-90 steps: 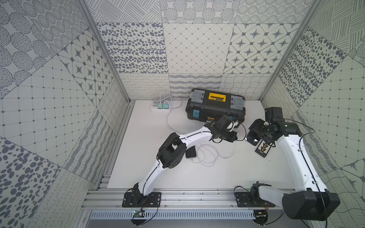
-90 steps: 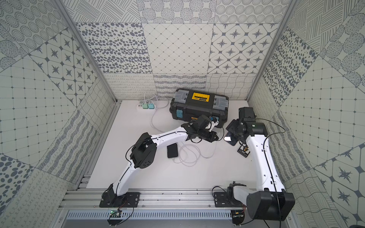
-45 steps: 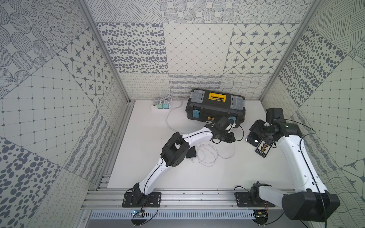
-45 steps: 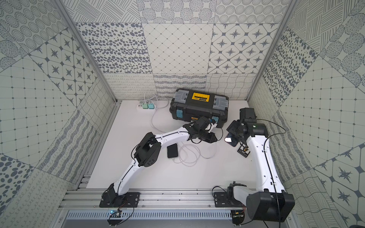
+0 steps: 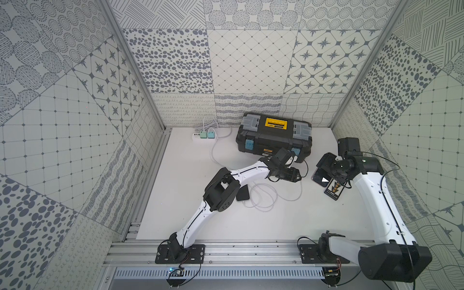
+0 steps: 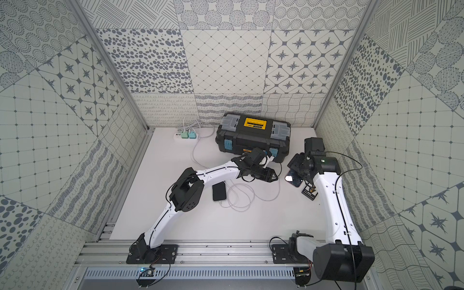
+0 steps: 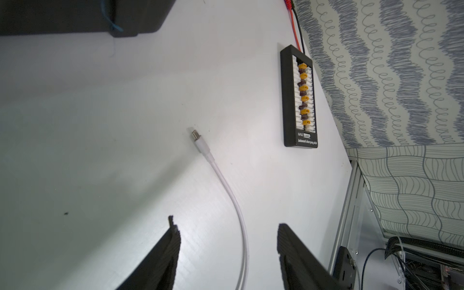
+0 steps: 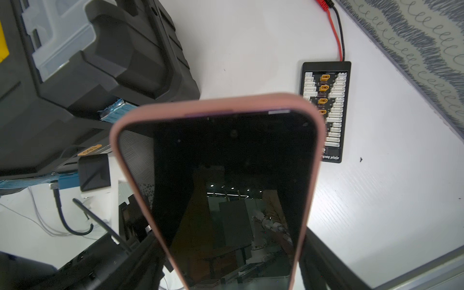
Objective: Unplug the charging cable from the phone
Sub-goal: Remove the charging cable from the phone, then adjust the phone at the center of the board.
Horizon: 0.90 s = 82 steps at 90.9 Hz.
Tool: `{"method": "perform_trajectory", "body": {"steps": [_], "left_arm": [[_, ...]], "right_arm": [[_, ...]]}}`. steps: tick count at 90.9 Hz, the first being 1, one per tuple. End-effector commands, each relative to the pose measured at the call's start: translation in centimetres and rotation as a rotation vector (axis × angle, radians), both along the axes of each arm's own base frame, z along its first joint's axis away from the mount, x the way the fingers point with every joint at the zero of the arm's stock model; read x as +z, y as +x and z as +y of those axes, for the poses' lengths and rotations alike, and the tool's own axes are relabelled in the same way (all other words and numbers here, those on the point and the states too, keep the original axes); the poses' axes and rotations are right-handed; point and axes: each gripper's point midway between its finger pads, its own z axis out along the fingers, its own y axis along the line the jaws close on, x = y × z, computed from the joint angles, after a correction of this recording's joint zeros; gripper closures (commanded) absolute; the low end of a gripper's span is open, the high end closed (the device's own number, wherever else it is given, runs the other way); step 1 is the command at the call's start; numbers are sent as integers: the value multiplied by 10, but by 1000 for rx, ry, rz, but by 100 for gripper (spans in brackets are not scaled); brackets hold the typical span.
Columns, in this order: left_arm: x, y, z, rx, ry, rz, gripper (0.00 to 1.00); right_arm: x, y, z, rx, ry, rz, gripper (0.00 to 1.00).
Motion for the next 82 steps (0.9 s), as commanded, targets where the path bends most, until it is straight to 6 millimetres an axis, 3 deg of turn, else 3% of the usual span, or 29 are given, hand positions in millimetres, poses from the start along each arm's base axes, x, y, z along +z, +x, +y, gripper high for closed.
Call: {"method": "perform_trajectory", "body": {"steps": [1, 17, 29, 60, 82], "left_arm": [[35, 6, 14, 39, -36, -53, 36], [48, -1, 50, 87, -9, -68, 36], [57, -9, 82, 133, 27, -85, 36], [47, -42, 181, 285, 152, -63, 36], [49, -60, 229, 357, 202, -71, 35]], "right_arm": [[12, 13, 3, 32, 4, -58, 45], [12, 19, 17, 97, -21, -49, 45], [6, 24, 38, 167, -39, -25, 45], [-23, 32, 102, 364, -85, 59, 45], [-41, 34, 139, 459, -118, 99, 45]]}}
